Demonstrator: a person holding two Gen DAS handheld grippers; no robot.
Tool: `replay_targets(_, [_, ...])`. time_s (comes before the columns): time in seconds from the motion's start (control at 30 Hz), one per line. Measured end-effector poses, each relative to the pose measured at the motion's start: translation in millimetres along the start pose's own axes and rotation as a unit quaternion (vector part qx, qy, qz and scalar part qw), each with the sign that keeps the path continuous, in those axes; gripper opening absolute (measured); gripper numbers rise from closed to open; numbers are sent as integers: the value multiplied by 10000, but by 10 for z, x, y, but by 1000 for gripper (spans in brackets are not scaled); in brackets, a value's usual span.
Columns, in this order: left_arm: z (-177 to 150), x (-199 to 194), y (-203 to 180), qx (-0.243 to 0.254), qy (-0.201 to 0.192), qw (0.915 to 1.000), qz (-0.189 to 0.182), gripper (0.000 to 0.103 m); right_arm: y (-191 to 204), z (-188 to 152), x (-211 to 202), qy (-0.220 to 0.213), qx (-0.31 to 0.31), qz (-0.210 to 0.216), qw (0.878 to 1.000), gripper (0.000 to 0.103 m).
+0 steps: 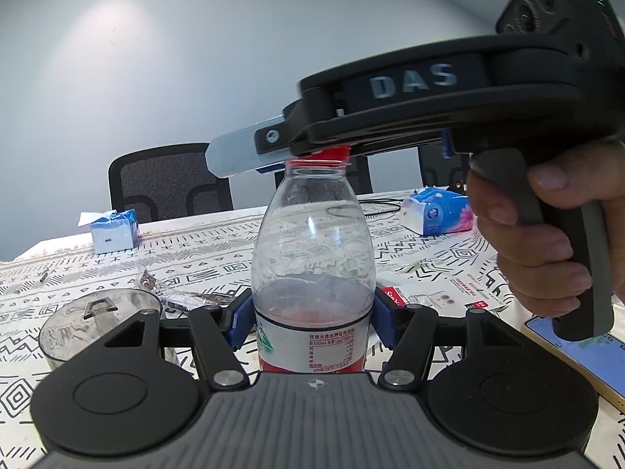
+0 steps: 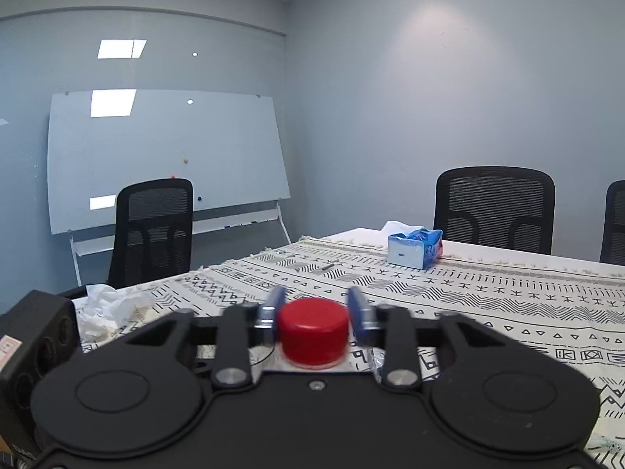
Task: Unscrew bottle cap and pour
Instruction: 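Open the right tool off the cap and regrip the red cap, then twist the red cap with the right tool while the left tool holds the bottle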
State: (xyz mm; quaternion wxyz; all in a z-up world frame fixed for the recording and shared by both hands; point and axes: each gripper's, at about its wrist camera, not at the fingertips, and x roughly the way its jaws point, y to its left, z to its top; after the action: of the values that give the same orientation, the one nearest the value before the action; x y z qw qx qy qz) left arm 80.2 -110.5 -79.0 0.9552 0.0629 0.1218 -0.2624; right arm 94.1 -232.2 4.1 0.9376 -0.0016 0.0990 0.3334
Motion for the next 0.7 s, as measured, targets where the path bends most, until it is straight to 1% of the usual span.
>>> replay_targets(0.07, [-2,-4,12,-30,-3,10000,-19,58,5,-26,-20,-79,-113,146,9998,34])
replay_targets(0.27, [2,3,7,27,-36,10000,84,59,-31,-9,-11,-96,-142,386,9991,34])
replay_targets(0.33, [-2,-25,-1,52,-188,9997,141,60,-14,8,-1,-44,-180,404,9990,34])
replay_targets(0.43, [-5,-112,-45,195,-650,9974,257,60,22,30,16,15,-252,404,9989,34])
replay_targets(0.47, [0,-125,-56,211,-717,9968,273,60,34,36,21,32,-268,402,9988,34])
replay_targets(0.57, [7,-120,-60,203,-723,9968,292,59,58,46,14,79,-279,319,9991,34])
replay_targets(0.6, [9,-117,-57,186,-712,9968,306,59,61,53,18,107,-273,271,9992,37])
replay_targets(0.63, [12,-111,-42,138,-699,9970,310,59,84,66,14,156,-268,172,9994,43])
replay_targets(0.7, [23,-104,-25,65,-681,9972,310,59,120,77,-22,118,-256,46,9996,48])
